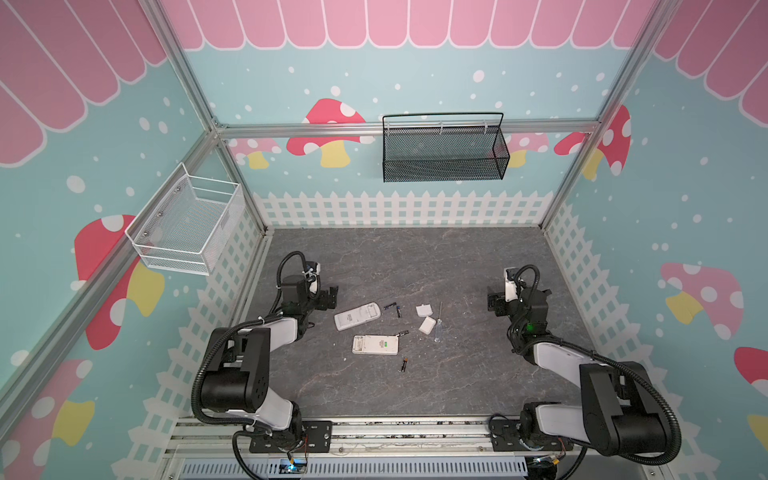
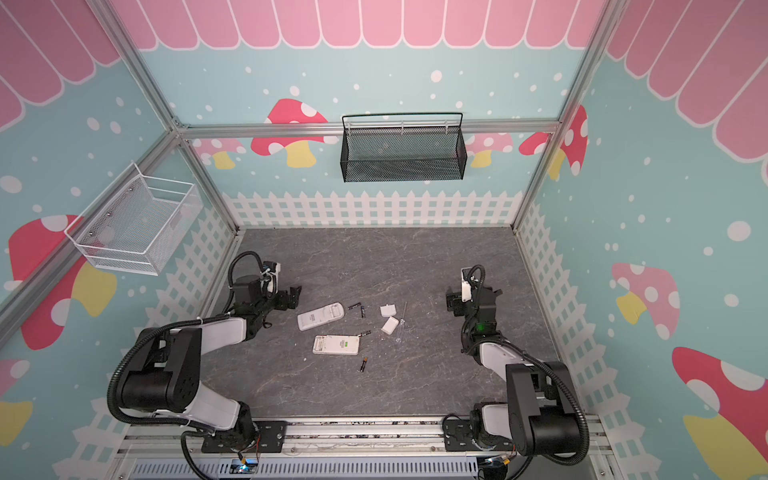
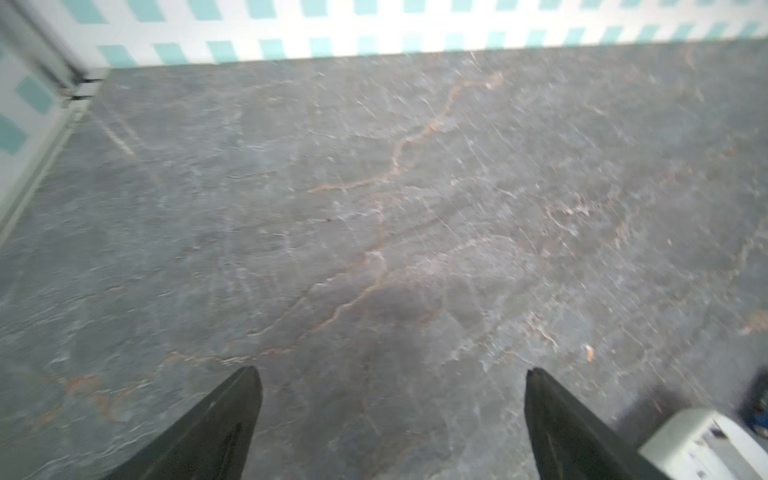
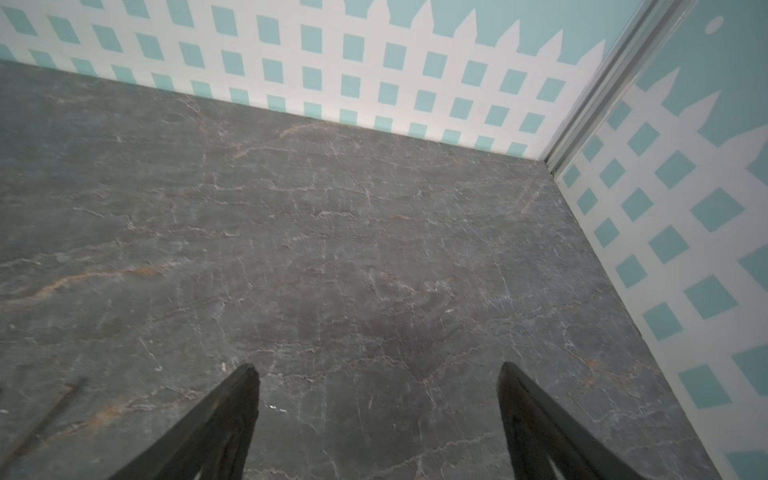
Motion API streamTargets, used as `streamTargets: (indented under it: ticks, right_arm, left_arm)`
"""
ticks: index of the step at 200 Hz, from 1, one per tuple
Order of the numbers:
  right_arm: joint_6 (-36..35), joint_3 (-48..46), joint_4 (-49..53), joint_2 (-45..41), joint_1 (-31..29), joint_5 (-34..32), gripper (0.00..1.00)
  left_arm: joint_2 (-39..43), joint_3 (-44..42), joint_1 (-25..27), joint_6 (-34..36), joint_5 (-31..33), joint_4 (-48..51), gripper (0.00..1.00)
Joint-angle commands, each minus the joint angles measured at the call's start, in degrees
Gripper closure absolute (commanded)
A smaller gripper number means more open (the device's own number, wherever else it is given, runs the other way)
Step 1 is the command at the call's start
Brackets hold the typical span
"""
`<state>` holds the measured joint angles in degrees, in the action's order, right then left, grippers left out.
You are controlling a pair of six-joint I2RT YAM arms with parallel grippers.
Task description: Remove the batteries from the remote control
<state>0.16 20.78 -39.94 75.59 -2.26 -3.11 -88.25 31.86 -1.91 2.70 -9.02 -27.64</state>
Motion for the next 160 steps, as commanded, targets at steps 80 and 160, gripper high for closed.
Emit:
streamTargets:
  ticks: [80, 160]
  right_arm:
    - [-1.4, -9.9, -36.0, 11.4, 1.8, 0.3, 0.11]
    - [-0.5, -9.0, -34.4, 11.5, 2.0, -1.9, 0.02]
  left_arm:
    - [-1.0, -11.2, -1.6, -5.8, 0.2, -29.0, 0.00]
    - [-0.6, -11.3, -1.6, -5.6, 0.1, -28.4, 0.00]
